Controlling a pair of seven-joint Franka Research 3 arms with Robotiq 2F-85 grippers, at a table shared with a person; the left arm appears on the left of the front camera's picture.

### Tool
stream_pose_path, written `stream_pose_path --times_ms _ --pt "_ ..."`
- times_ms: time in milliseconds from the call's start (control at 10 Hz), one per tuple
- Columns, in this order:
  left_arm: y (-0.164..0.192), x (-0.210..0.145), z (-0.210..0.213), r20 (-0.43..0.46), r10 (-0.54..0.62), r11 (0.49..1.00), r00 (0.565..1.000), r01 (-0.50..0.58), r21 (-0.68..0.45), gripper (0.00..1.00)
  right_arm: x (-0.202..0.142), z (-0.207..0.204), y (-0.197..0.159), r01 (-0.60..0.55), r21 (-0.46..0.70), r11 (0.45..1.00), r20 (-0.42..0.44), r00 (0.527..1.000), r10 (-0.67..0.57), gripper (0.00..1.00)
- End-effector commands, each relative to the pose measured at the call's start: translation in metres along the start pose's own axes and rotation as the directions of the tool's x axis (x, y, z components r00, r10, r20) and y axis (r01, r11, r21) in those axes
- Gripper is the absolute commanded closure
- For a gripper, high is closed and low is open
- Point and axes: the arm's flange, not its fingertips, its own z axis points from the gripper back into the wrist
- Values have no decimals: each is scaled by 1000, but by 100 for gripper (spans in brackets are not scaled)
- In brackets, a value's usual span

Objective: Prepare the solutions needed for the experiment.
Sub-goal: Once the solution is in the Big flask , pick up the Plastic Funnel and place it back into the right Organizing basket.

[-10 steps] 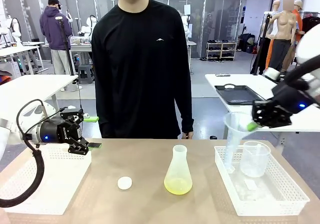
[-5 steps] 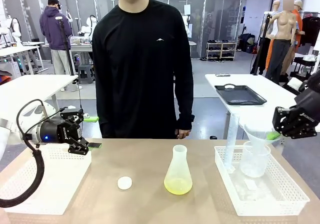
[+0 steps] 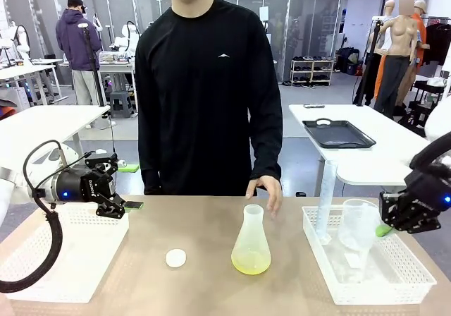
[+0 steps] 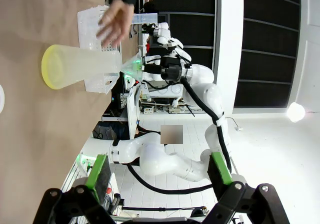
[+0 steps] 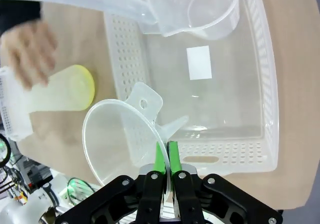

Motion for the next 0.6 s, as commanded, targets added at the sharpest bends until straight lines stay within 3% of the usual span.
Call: stream_pose_path --times_ms 0,100,200,300,400,500 --pt "-2 0 0 -5 5 1000 1000 -5 -6 0 6 -10 5 21 -35 999 16 1000 -20 100" --pt "-2 0 0 -5 5 1000 1000 -5 -6 0 9 -13 8 12 -53 999 27 1000 -11 77" --pt "-2 0 0 -5 5 1000 1000 -5 -6 0 11 -14 12 4 -63 998 50 999 -1 77" --pt "-2 0 0 -5 5 1000 1000 -5 -6 0 13 -14 14 6 -72 997 54 999 -2 58" --pt "-2 0 0 -5 5 1000 1000 -5 -6 0 13 -14 15 14 -76 997 51 999 -10 75" --pt "-2 0 0 -5 5 1000 1000 -5 -6 0 13 -13 15 13 -77 997 52 999 -9 38"
